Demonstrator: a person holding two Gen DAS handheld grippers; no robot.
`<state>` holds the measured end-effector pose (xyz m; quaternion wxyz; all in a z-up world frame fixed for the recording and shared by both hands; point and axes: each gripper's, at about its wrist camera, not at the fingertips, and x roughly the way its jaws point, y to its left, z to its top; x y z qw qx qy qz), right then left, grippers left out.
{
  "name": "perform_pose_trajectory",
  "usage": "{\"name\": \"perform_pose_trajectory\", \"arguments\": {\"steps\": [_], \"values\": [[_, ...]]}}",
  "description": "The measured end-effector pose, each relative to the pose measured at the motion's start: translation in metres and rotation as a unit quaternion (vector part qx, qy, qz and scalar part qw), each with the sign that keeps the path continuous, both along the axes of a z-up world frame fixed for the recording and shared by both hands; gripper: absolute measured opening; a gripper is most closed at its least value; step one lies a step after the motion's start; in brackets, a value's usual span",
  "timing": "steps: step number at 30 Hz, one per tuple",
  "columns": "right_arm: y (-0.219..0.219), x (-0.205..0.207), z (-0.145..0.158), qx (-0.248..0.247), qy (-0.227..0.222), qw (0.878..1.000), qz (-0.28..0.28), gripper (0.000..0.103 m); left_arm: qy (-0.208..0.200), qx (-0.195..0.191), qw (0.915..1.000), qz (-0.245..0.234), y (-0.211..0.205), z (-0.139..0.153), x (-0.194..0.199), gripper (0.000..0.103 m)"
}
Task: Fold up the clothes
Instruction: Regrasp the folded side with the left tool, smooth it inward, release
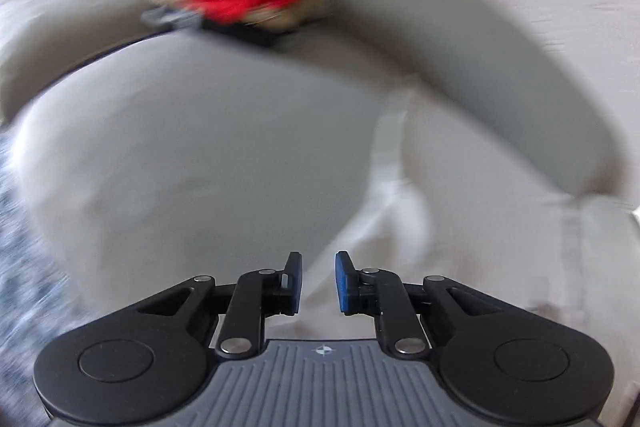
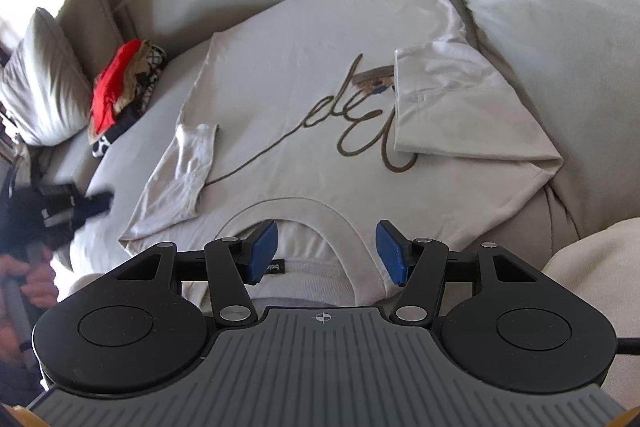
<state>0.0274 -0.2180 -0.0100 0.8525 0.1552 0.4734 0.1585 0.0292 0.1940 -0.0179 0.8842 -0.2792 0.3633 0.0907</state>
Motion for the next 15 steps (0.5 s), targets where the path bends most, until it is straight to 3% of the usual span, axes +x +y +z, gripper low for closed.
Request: {"name": "perform_pose_trajectory", "arguments": {"steps": [1, 3, 8, 15], "values": [[0.0, 0.001, -0.001, 0.001, 0.001, 1.0, 0.001, 0.061, -0.018, -0.021, 0.9994, -0.022, -0.005, 0.002, 0.006, 0.014], [-0.002, 0.002, -0.002, 0.003, 0.0, 1.0, 0.001, 0.061, -0.013, -0.026, 0.9989, -0.036, -0.012, -0.006, 0.032, 0.014], [-0.007, 0.004, -0.001, 0.008, -0.004, 1.0, -0.003, 0.061, 0.062, 0.026, 0.9975, -0.022, -0.024, -0.041, 0.099, 0.012], [-0.015, 0.01, -0.007, 0.015, 0.005, 1.0, -0.014, 0.061, 0.047, 0.053, 0.9915, -0.109, -0.042, -0.048, 0.131, 0.014]]}}
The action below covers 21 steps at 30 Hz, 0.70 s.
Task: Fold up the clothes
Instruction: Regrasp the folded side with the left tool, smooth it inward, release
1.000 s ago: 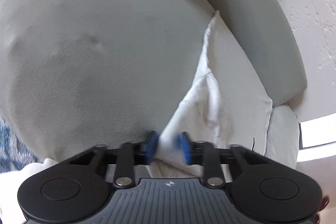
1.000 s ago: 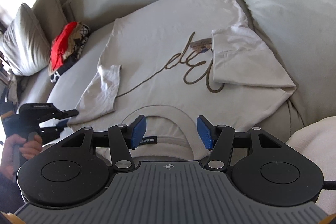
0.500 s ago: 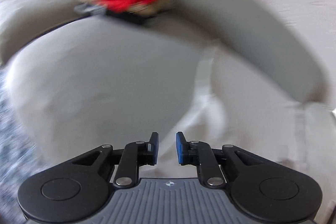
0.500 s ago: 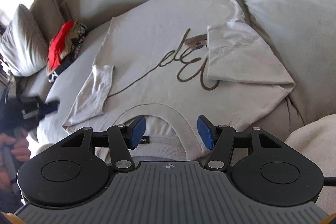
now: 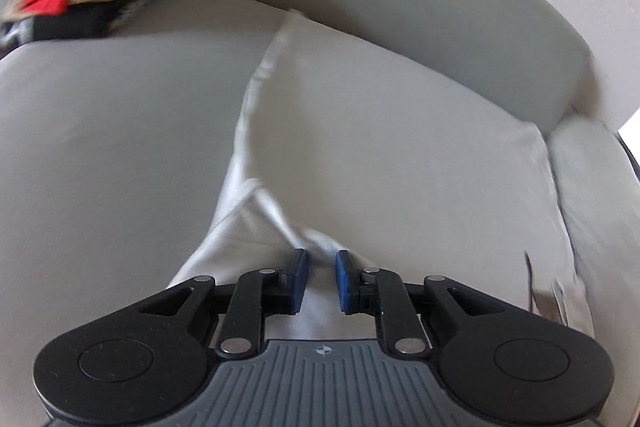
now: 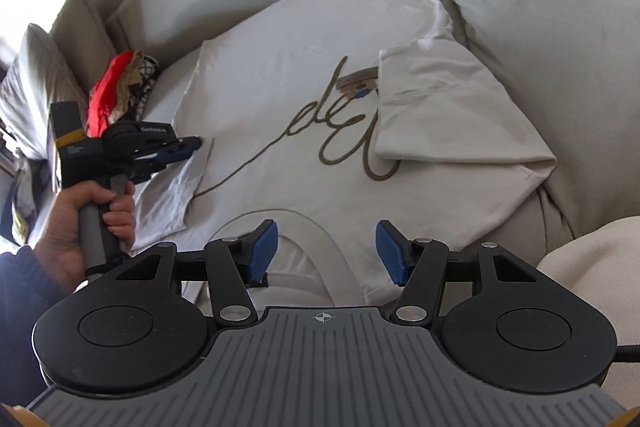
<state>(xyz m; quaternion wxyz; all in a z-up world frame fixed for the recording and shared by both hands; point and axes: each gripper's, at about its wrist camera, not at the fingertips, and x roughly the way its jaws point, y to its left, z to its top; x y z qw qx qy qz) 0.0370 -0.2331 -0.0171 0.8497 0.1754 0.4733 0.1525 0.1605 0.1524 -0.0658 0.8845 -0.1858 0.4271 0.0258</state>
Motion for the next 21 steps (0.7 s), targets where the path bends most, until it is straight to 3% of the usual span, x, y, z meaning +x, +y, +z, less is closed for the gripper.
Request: {"name": "perform_pose_trajectory", "arguments": {"steps": [3, 6, 10, 12, 14, 19, 21], "values": [[-0.005, -0.001, 0.001, 0.01, -0.002, 1.0, -0.004, 0.061, -0.032, -0.023, 0.9991, 0.016, 0.01, 0.016, -0.018, 0.014], [-0.007, -0.001, -0.001, 0.013, -0.001, 1.0, -0.009, 0.061, -0.05, -0.028, 0.998, 0.026, 0.01, 0.034, -0.043, 0.026], [-0.004, -0.002, -0.002, 0.009, 0.001, 1.0, -0.007, 0.061, -0.03, 0.03, 0.9991, 0.002, -0.014, 0.042, -0.062, 0.026], [-0.003, -0.004, 0.0, 0.009, -0.003, 1.0, -0.002, 0.061, 0.003, 0.065, 0.9978, -0.012, -0.025, 0.035, -0.061, 0.026], [-0.002, -0.007, 0.004, 0.009, -0.008, 1.0, 0.003, 0.061, 0.035, 0.064, 0.9973, 0.0, -0.034, 0.025, -0.063, 0.026], [-0.003, -0.01, 0.009, 0.009, -0.015, 1.0, 0.002, 0.061, 0.046, 0.116, 0.9916, -0.031, -0.069, 0.033, -0.102, 0.029], [-0.002, -0.011, 0.01, 0.009, -0.017, 1.0, 0.002, 0.061, 0.049, 0.107, 0.9921, -0.045, -0.078, 0.037, -0.12, 0.029]]}}
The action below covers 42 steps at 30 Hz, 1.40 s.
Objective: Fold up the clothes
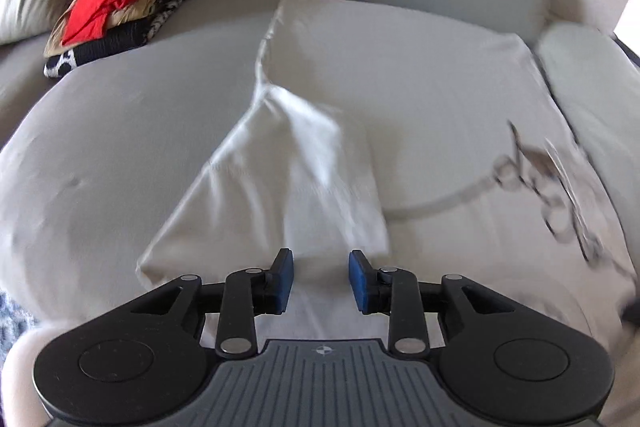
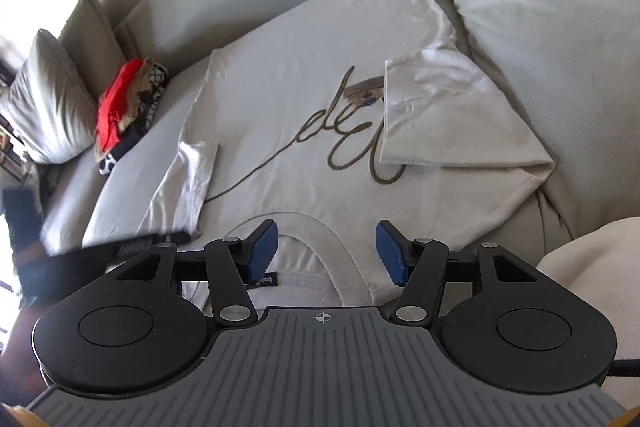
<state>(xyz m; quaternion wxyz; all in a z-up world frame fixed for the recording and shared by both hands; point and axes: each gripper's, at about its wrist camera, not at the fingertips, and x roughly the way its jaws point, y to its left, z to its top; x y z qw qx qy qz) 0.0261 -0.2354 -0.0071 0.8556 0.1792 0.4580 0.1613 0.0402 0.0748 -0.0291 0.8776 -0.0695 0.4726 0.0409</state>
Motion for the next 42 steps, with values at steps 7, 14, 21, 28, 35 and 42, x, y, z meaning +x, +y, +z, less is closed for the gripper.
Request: {"name": "perform_pose_trajectory", "arguments": {"steps": [7, 14, 21, 28, 35, 42], "values": [[-0.003, -0.002, 0.0, 0.0, 0.002, 1.0, -0.016, 0.061, -0.035, -0.021, 0.999, 0.018, -0.014, 0.009, -0.037, 0.034], [-0.011, -0.002, -0.002, -0.026, 0.002, 0.999, -0.04, 0.034, -0.007, -0.021, 0.9997, 0.01, -0.021, -0.011, -0.035, 0.035], [-0.017, 0.002, -0.003, 0.007, 0.012, 0.999, -0.047, 0.044, -0.007, -0.038, 0.9992, 0.01, -0.019, -0.006, -0.043, 0.035], [0.003, 0.011, -0.012, -0.061, -0.013, 0.998, -0.028, 0.044, -0.019, -0.022, 0.9996, 0.0, -0.023, -0.013, -0.038, 0.034], [0.018, -0.004, -0.024, -0.117, -0.005, 0.993, 0.024, 0.044, 0.005, 0.004, 0.9995, -0.031, -0.033, -0.019, -0.043, 0.035], [0.013, -0.021, -0.016, -0.095, 0.055, 0.993, 0.032, 0.045, 0.073, -0.053, 0.9947, -0.051, -0.028, -0.03, -0.058, 0.035]]}}
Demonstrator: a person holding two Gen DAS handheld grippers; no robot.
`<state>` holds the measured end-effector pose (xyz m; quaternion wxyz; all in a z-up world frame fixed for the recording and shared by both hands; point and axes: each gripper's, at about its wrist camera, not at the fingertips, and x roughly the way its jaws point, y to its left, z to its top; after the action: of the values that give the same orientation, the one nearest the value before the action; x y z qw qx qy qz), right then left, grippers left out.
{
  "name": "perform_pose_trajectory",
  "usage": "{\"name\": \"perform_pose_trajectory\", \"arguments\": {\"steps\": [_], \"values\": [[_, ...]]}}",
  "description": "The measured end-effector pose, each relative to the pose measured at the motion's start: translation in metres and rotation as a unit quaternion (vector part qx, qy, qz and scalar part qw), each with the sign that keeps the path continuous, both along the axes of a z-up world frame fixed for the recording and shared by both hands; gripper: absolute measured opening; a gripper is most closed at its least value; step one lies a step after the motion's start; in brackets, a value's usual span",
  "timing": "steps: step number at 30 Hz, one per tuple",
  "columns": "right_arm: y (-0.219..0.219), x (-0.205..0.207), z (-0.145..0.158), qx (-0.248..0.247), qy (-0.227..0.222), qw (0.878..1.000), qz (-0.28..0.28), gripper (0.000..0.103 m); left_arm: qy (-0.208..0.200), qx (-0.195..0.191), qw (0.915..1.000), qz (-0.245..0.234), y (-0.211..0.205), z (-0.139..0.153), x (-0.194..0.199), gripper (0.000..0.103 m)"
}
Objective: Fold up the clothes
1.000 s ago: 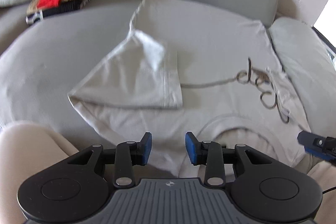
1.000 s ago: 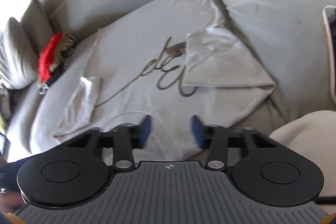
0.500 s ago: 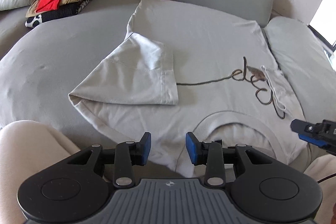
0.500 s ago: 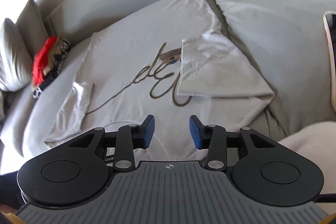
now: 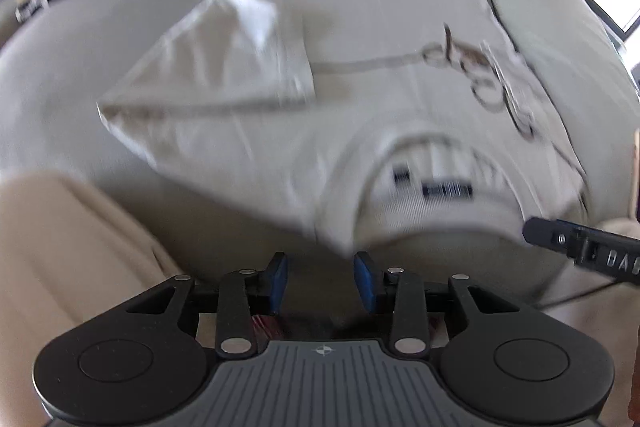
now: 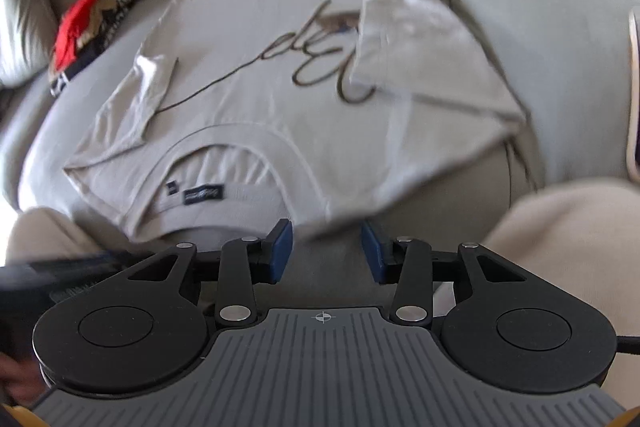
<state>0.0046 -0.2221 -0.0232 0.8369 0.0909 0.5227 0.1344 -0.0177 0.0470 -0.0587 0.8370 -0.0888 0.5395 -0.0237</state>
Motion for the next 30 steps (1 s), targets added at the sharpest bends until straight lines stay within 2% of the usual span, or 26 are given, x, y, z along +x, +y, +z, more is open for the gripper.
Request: {"name": "perform_pose_trajectory", "arguments": {"steps": [2, 3, 4, 5, 6, 8, 9, 12, 13, 14, 16, 19, 21, 24, 26, 28, 30], "values": [[-0.011, -0.009, 0.012, 0.081, -0.036, 0.996, -0.01, 0.046, -0.011, -0.004, 0.9999, -0.003, -0.001, 0.004, -0.007, 0.035], [-0.018, -0.015, 0.019, 0.138, -0.067, 0.988, -0.019, 0.046, -0.021, -0.012, 0.9997, -0.003, 0.0, 0.01, -0.009, 0.035], [-0.03, -0.023, 0.027, 0.213, -0.112, 0.97, -0.035, 0.046, -0.033, -0.022, 0.9992, -0.002, 0.0, 0.016, -0.011, 0.036], [-0.04, -0.03, 0.035, 0.283, -0.156, 0.945, -0.051, 0.047, -0.045, -0.031, 0.9985, -0.001, 0.001, 0.023, -0.013, 0.036], [-0.048, -0.039, 0.043, 0.33, -0.197, 0.921, -0.066, 0.055, -0.056, -0.038, 0.9977, -0.002, 0.001, 0.029, -0.015, 0.037], [-0.055, -0.052, 0.061, 0.368, -0.272, 0.885, -0.088, 0.064, -0.077, -0.048, 0.9959, -0.002, 0.003, 0.043, -0.017, 0.04], [-0.058, -0.058, 0.071, 0.379, -0.302, 0.869, -0.096, 0.065, -0.086, -0.051, 0.995, -0.001, 0.004, 0.049, -0.018, 0.041], [-0.056, -0.067, 0.092, 0.375, -0.341, 0.855, -0.111, 0.065, -0.103, -0.055, 0.9931, 0.001, 0.005, 0.062, -0.019, 0.041], [-0.054, -0.072, 0.099, 0.362, -0.357, 0.854, -0.114, 0.065, -0.108, -0.057, 0.9925, 0.001, 0.006, 0.066, -0.018, 0.041], [-0.05, -0.075, 0.107, 0.328, -0.373, 0.86, -0.115, 0.066, -0.115, -0.056, 0.9918, 0.001, 0.008, 0.07, -0.019, 0.041], [-0.039, -0.081, 0.121, 0.24, -0.405, 0.874, -0.12, 0.07, -0.132, -0.042, 0.9904, 0.003, 0.01, 0.077, -0.022, 0.041], [-0.026, -0.084, 0.13, 0.142, -0.436, 0.881, -0.114, 0.072, -0.152, -0.017, 0.9882, 0.008, 0.013, 0.085, -0.021, 0.044], [-0.02, -0.079, 0.13, 0.11, -0.421, 0.894, -0.103, 0.076, -0.158, -0.014, 0.9873, 0.014, 0.016, 0.086, -0.02, 0.045], [-0.009, -0.063, 0.123, 0.083, -0.364, 0.923, -0.09, 0.076, -0.163, -0.001, 0.9864, 0.02, 0.017, 0.087, -0.018, 0.047], [-0.003, -0.052, 0.116, 0.067, -0.333, 0.937, -0.08, 0.076, -0.17, 0.013, 0.9852, 0.02, 0.018, 0.089, -0.018, 0.048], [0.001, -0.043, 0.111, 0.045, -0.309, 0.947, -0.068, 0.076, -0.175, 0.02, 0.9841, 0.023, 0.02, 0.092, -0.017, 0.049], [0.003, -0.039, 0.111, 0.029, -0.304, 0.951, -0.056, 0.076, -0.185, 0.025, 0.9821, 0.026, 0.024, 0.098, -0.015, 0.05]]}}
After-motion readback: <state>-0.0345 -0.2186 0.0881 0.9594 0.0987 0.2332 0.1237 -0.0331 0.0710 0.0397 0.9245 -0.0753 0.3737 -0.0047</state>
